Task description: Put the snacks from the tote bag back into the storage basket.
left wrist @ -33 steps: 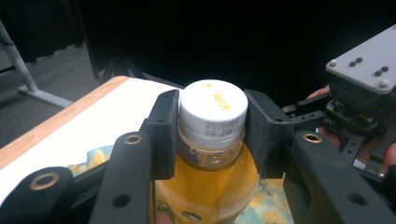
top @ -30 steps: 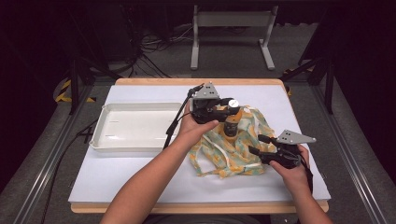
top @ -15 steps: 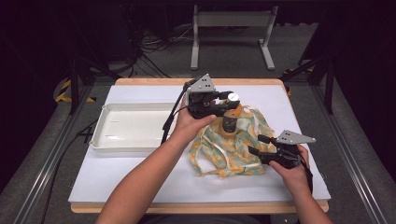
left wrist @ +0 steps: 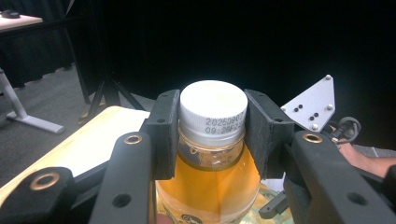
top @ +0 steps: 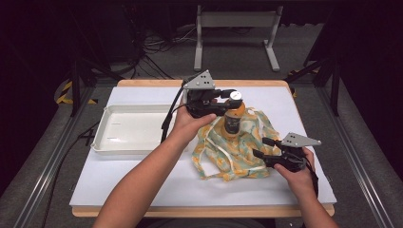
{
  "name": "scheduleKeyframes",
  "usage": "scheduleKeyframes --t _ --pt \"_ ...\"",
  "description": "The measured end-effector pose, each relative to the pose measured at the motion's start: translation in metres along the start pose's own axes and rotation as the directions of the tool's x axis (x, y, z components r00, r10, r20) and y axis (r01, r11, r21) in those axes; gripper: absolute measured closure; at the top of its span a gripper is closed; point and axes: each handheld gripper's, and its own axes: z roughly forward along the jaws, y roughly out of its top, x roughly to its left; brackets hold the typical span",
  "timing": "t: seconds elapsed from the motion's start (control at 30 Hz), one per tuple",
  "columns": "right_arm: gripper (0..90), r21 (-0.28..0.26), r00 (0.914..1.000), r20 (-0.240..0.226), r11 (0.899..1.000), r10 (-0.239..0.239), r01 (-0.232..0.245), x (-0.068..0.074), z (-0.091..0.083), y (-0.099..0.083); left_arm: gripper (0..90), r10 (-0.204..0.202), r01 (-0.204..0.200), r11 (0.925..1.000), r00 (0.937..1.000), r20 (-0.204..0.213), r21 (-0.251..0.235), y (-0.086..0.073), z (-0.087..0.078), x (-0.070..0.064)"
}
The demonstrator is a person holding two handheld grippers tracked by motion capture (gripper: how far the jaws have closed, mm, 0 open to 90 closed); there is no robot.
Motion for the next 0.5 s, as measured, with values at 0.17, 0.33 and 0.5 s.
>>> scheduleKeyframes --t 0.17,0.33,0.5 --pt "36.1 0.002 1.0000 0.000 1.000 -0.001 0.001 0.000 0.000 0.000 58.3 0.017 -0.017 0.9998 0.9998 -0.013 0.012 0.001 -0.011 -0.001" --pt "36.1 0.003 1.0000 0.001 1.000 0.000 0.000 0.000 0.000 0.000 58.3 0.017 -0.017 0.9998 0.9997 -0.019 0.009 0.001 -0.022 -0.001" --pt "35.8 0.005 1.0000 -0.002 1.000 -0.001 0.001 0.001 0.001 0.000 58.3 0.015 -0.014 0.9998 0.9996 -0.022 0.010 -0.001 -0.037 -0.001"
